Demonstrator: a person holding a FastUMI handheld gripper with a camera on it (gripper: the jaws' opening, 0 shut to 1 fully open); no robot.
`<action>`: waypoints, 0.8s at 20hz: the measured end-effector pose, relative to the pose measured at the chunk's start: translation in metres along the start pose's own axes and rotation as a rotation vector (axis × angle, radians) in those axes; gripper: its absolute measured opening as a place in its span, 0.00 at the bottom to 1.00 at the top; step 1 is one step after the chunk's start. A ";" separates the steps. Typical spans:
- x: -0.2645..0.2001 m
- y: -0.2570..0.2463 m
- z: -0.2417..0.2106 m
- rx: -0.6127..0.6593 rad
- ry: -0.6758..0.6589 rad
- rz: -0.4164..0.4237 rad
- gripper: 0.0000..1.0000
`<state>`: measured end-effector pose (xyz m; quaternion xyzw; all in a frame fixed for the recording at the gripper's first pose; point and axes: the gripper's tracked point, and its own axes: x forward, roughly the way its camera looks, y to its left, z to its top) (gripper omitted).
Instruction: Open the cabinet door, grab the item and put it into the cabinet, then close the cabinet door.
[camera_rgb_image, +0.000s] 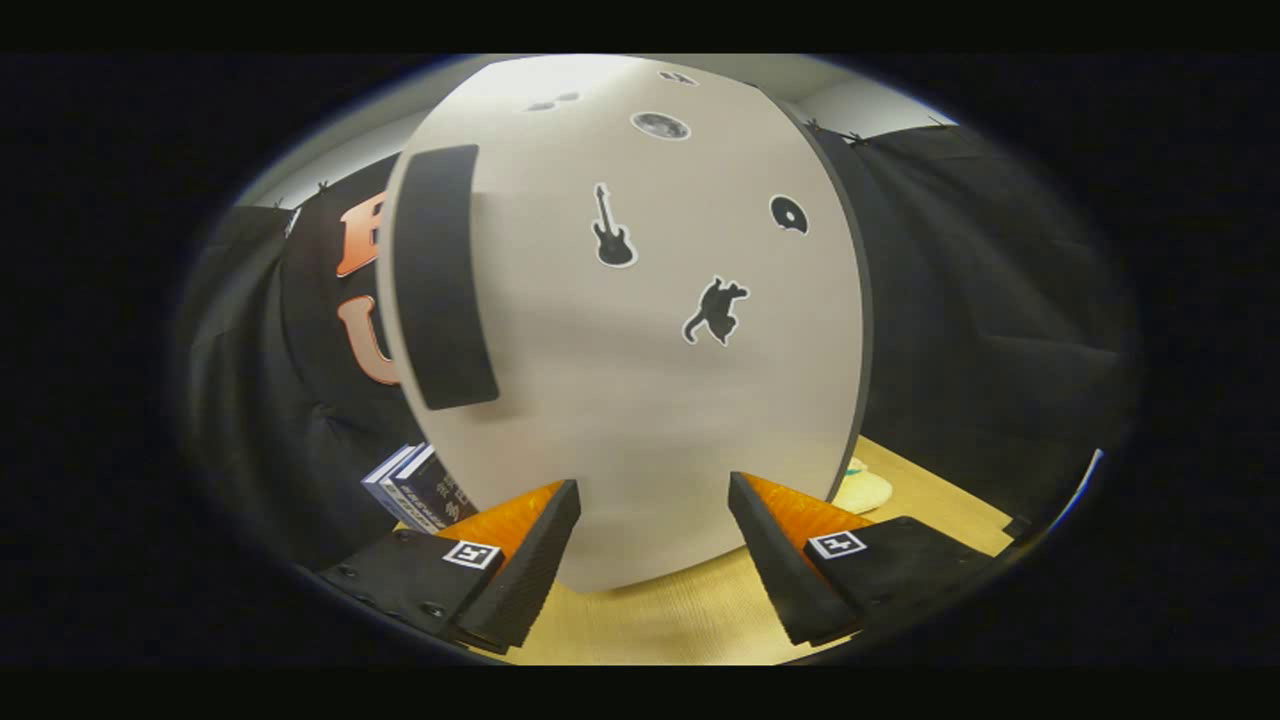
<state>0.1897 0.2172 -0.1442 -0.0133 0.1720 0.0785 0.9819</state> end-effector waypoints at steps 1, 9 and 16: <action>-0.013 -0.001 0.003 -0.016 0.000 0.002 0.96; -0.096 0.002 0.058 -0.065 -0.090 0.060 0.97; -0.138 -0.011 0.079 -0.039 -0.143 0.038 0.97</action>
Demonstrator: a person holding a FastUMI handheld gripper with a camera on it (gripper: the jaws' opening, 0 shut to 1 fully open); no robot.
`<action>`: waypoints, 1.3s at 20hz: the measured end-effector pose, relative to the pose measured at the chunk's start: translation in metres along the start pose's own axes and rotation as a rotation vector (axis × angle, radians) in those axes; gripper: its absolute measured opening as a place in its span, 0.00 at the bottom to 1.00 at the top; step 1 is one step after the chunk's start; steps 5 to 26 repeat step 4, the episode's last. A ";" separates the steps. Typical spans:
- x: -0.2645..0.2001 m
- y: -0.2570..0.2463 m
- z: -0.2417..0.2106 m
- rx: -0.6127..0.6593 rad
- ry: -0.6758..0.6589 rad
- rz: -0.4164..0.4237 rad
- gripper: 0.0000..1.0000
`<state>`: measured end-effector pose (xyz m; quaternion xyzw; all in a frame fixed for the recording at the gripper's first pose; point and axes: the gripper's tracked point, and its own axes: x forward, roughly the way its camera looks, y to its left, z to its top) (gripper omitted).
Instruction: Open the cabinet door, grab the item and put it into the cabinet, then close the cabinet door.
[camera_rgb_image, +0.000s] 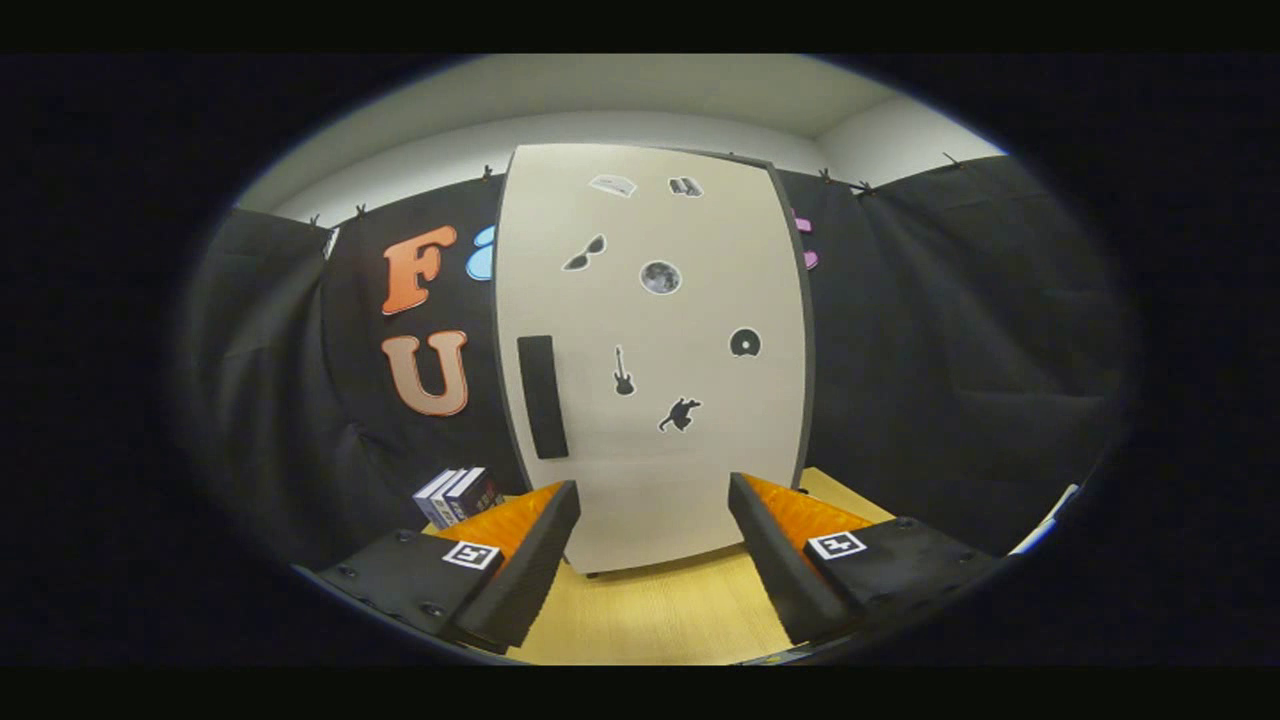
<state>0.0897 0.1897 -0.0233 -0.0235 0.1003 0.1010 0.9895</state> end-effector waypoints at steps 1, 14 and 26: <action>0.000 0.000 0.001 0.006 -0.006 0.003 0.97; -0.008 -0.002 0.001 0.002 -0.011 -0.002 0.97; -0.008 -0.002 0.001 0.002 -0.011 -0.002 0.97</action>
